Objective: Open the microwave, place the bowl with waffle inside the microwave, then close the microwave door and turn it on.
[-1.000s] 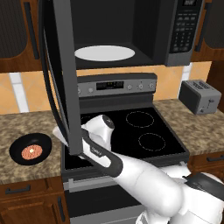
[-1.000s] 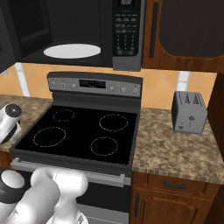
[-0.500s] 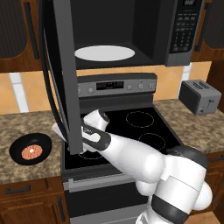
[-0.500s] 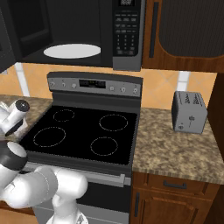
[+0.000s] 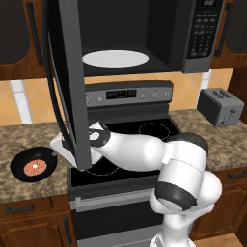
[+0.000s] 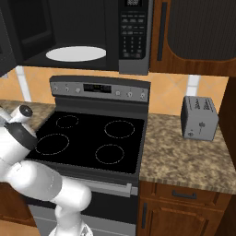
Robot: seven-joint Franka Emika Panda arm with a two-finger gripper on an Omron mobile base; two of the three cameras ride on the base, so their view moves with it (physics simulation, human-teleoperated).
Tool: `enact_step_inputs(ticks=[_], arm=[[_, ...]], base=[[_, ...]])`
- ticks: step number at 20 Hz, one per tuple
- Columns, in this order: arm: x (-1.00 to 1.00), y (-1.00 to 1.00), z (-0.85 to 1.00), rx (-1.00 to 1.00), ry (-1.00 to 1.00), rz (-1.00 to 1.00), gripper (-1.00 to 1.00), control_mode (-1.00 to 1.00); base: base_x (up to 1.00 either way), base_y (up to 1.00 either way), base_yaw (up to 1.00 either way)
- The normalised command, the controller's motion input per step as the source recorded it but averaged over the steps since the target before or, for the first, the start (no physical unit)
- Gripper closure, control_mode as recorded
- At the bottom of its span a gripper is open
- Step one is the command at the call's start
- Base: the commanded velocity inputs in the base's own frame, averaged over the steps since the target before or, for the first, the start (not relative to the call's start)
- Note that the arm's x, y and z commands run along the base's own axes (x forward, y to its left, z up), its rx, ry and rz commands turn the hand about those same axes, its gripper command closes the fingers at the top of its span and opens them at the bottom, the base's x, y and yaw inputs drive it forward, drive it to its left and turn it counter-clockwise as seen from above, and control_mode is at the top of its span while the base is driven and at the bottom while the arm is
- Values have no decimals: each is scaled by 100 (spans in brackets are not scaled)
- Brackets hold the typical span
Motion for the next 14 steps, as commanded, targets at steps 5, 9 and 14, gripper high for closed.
enact_step_inputs(ticks=[5, 9, 14], arm=[[14, 28, -29, 0, 4, 6, -100, -100], [33, 0, -17, 0, 6, 5, -100, -100], [35, 0, -15, 0, 5, 4, -100, -100]], base=[[0, 0, 0], [0, 0, 0], [0, 0, 0]])
